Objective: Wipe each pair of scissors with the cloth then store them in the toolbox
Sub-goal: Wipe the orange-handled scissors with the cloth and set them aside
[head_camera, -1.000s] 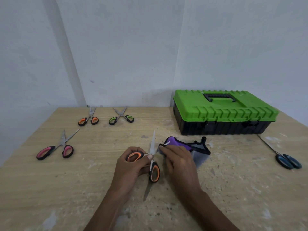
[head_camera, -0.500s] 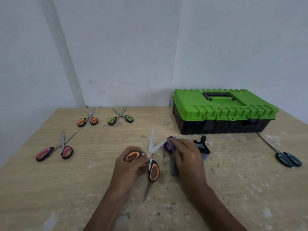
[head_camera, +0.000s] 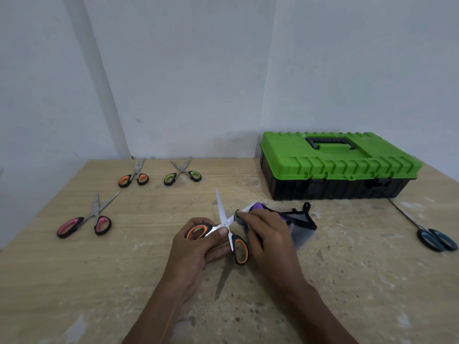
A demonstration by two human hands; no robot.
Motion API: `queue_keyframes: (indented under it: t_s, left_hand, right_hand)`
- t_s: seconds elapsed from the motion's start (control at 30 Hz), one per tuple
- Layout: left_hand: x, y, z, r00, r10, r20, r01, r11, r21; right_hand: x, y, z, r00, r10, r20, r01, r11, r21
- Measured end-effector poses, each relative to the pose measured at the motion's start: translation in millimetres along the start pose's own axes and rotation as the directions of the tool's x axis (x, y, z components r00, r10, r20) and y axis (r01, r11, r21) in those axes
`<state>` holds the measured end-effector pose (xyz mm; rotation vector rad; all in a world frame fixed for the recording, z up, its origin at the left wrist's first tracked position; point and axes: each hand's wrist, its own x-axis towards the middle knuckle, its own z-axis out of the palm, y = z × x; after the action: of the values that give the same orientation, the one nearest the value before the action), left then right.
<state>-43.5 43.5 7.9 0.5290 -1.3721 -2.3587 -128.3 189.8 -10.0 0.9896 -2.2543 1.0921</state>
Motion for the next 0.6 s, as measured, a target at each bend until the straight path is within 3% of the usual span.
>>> queue_keyframes:
  t_s: [0.13,0.27,0.4,0.6]
  left_hand:
    - [0.2,-1.5,-0.9,1.0,0.009,0.018,-0.009,1.0,0.021]
    - [-0.2,-2.4,-0.6,0.999,0.015,0.037,-0.017,0.998,0.059]
    - [0.6,-3.1,-2.5,0.999,0.041,-0.006,-0.04,0.996,0.077]
    - [-0.9,-3.1,-0.1,0.999,0.044,0.018,-0.045,0.998,0.042]
  right_hand:
    - [-3.4,-2.5,0.9,0.99,-0.101,0.103,0.107,0.993,-0.05]
    - [0.7,0.5,-1.3,0.995,-0.095,0.025,0.097,0.989,-0.108]
    - [-4.1,-4.9,3.5,0.98,-0.186,0.073,0.194,0.973,-0.129]
    - [-2.3,-1.7,-3.1,0.992,-0.123,0.031,0.127,0.983,-0.135]
